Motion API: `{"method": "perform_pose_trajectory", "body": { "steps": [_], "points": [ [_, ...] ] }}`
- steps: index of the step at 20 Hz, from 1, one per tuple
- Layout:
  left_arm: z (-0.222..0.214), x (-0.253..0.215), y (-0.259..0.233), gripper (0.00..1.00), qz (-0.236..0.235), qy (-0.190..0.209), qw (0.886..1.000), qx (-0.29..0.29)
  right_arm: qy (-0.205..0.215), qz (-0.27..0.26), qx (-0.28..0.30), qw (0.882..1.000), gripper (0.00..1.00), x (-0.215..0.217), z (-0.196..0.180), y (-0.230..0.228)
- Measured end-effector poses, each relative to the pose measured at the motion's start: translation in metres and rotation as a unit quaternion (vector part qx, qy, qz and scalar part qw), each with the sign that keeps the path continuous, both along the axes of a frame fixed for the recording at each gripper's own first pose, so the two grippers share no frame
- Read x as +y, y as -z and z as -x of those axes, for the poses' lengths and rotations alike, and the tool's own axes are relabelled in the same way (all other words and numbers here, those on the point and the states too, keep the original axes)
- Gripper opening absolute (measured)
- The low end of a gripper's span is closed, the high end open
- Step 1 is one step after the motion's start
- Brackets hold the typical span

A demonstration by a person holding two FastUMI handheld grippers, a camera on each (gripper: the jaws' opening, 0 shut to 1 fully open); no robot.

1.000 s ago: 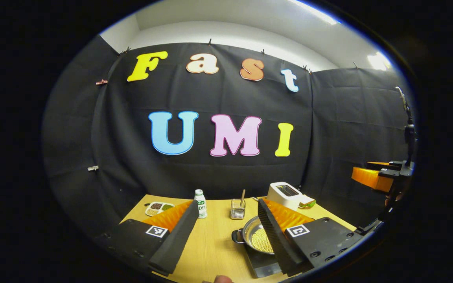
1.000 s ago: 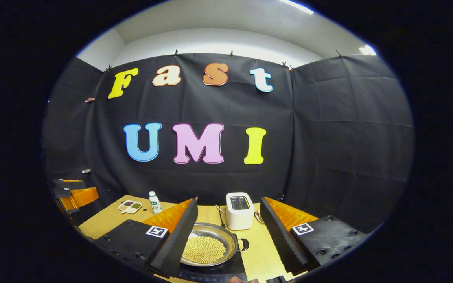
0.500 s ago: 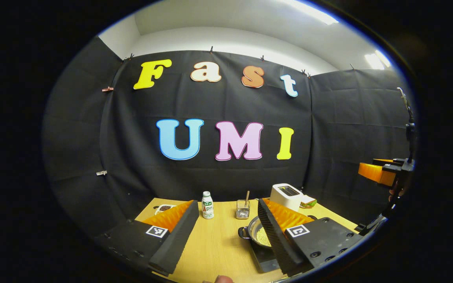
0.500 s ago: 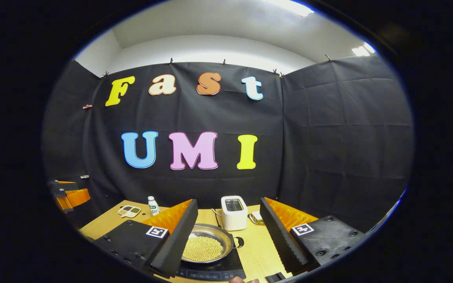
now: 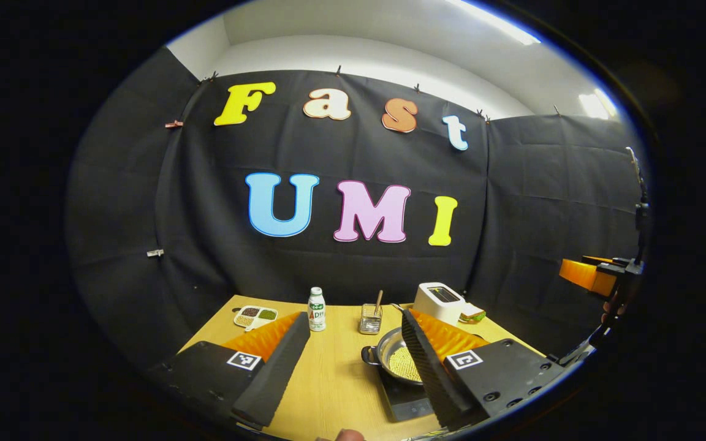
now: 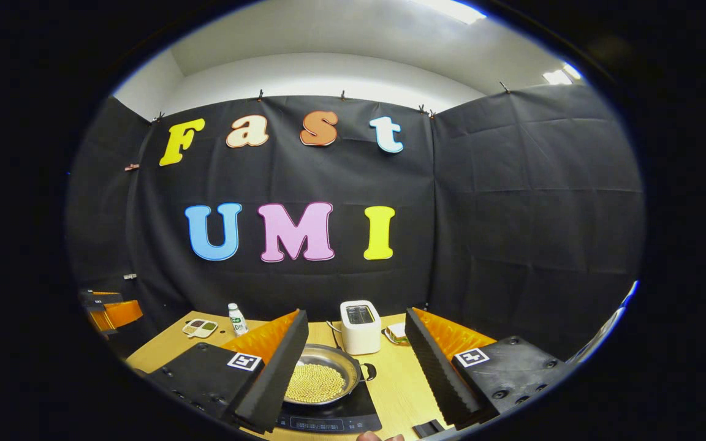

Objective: First push the handle of the pot to place it horizontally, then grasp the pot with both hands and set it on the induction cooktop.

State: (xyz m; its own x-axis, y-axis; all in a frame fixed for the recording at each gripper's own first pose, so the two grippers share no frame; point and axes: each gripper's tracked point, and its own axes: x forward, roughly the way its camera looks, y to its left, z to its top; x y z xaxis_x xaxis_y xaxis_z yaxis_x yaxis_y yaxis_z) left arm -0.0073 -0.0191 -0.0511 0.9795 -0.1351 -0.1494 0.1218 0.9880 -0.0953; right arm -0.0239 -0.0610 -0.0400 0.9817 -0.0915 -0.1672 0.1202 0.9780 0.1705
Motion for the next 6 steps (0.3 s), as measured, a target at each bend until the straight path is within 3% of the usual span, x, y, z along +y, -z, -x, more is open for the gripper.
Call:
{"method": "perform_pose_trajectory", "body": {
  "steps": [6],
  "points": [
    [-0.002, 0.017, -0.007, 0.94, -0.022, -0.012, 1.0, -0.008, -0.003, -0.006, 0.0, 1.0, 0.98, 0.006, 0.0, -0.004]
  ]
}}
